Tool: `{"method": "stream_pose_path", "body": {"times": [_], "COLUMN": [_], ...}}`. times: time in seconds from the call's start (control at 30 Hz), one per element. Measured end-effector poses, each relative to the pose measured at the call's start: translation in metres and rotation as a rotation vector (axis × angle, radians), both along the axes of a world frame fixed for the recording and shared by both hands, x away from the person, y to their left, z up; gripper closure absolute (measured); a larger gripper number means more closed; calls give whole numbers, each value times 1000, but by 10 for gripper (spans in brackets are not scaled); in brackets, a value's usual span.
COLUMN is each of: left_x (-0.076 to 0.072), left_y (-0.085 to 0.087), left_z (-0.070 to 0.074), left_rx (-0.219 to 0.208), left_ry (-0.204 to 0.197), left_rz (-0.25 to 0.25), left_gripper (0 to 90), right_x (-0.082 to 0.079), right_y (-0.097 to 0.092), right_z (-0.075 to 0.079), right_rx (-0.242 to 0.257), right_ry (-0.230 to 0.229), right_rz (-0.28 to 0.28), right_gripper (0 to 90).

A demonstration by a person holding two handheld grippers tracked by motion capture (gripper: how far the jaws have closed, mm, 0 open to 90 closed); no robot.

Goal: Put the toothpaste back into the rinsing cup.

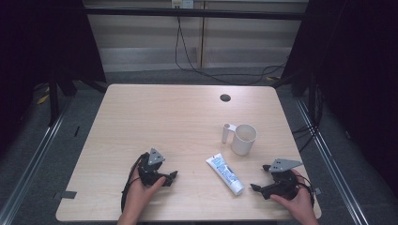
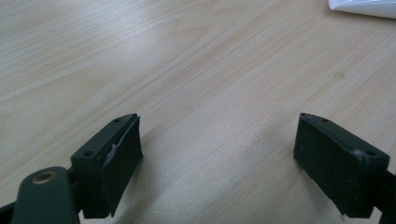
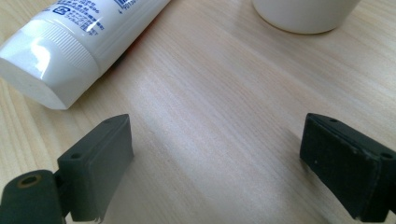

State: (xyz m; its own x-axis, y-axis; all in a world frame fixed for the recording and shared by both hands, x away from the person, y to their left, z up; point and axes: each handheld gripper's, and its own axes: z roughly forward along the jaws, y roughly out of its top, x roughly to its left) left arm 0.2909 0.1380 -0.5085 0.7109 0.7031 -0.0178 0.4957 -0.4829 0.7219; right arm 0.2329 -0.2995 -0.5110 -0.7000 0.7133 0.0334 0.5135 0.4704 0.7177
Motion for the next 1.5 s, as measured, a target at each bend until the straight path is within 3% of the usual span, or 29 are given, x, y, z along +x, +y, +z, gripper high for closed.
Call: {"method": "stream_pose_path", "body": {"times": [0.1,0.2,0.47,0.6,0.7,0.8,0.93,1.07,1.2,1.5], "left_x": [0,0,0,0,0,0,0,0,0,0], "left_y": [0,0,0,0,0,0,0,0,0,0], "left_z": [0,0,0,0,0,0,0,0,0,0], "left_rx": [0,1,2,-1,-3,-3,-4,-4,-3,-3], "left_ry": [0,0,-3,-2,-2,-2,-4,-4,-4,-4], "left_rz": [-1,-2,1,0,1,2,1,1,3,2], "left_gripper": [149,149,150,150,150,150,152,152,153,153], "right_x": [1,4,12,12,13,16,20,24,26,33], "right_y": [-1,-3,8,16,26,37,54,68,74,90], "right_z": [1,6,27,33,40,47,55,58,61,75], "right_rx": [20,46,23,29,-15,-22,-115,-149,-144,-186], "right_ry": [15,71,180,201,210,242,249,256,275,265], "right_rz": [-35,-88,-145,-139,-129,-103,-73,-53,-49,-32], "right_gripper": [113,155,181,204,204,204,211,215,217,219]}}
